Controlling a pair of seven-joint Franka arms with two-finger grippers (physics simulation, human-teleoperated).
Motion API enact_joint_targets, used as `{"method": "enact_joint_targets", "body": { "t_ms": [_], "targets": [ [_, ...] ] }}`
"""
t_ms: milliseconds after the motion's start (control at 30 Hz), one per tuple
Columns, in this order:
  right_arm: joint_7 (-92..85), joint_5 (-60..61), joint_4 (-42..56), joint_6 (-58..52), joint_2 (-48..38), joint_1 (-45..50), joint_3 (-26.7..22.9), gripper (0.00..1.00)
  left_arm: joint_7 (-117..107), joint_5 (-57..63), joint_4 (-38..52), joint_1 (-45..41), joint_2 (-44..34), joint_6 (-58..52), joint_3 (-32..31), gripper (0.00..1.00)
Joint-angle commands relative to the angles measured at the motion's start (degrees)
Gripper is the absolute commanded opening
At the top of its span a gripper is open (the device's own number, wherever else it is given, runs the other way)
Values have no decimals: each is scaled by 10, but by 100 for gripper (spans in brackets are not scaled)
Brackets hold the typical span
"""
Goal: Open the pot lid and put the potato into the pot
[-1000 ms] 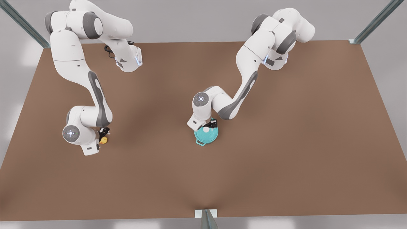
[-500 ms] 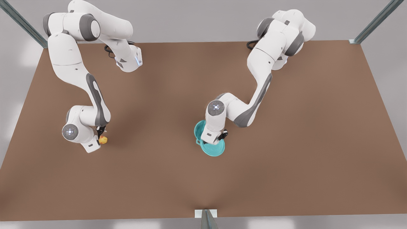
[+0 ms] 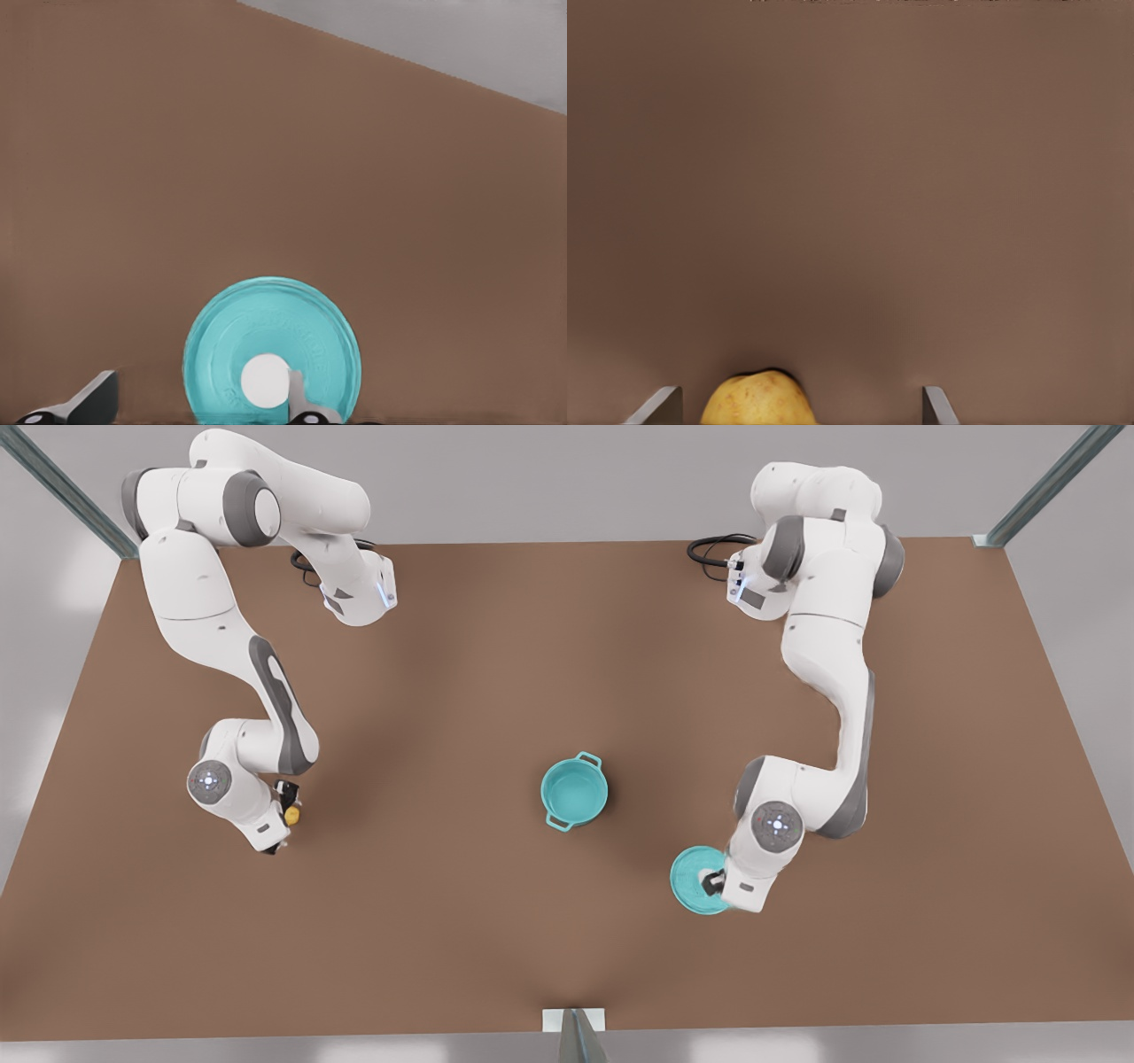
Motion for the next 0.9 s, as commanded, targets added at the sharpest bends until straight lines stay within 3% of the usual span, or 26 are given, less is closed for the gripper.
{"method": "enact_joint_targets", "body": {
  "t_ms": [0,67,100,300,533,700,867],
  "targets": [
    [-46,0,-4,24,-1,0,0,100,296,-74,1,29,-43,-161,0,100],
    [-51,0,-17,24,-11,-4,0,100,467,-117,-53,114,-178,-287,1,100],
    [-51,-1,-25,24,-13,-9,0,100,438,-95,-234,113,-324,-143,4,100],
    [-50,0,-43,24,-17,-10,-1,100,437,-89,-174,103,-320,-234,-12,100],
    [-50,0,-52,24,-17,-11,-1,99,415,-144,-144,182,-327,-272,-3,100],
    [-51,0,-52,24,-17,-11,-1,77,420,-158,-155,182,-297,-272,-5,100],
    [-51,0,-52,19,-25,-10,0,71,415,-139,-151,181,-282,-264,-4,100]
  ]
}}
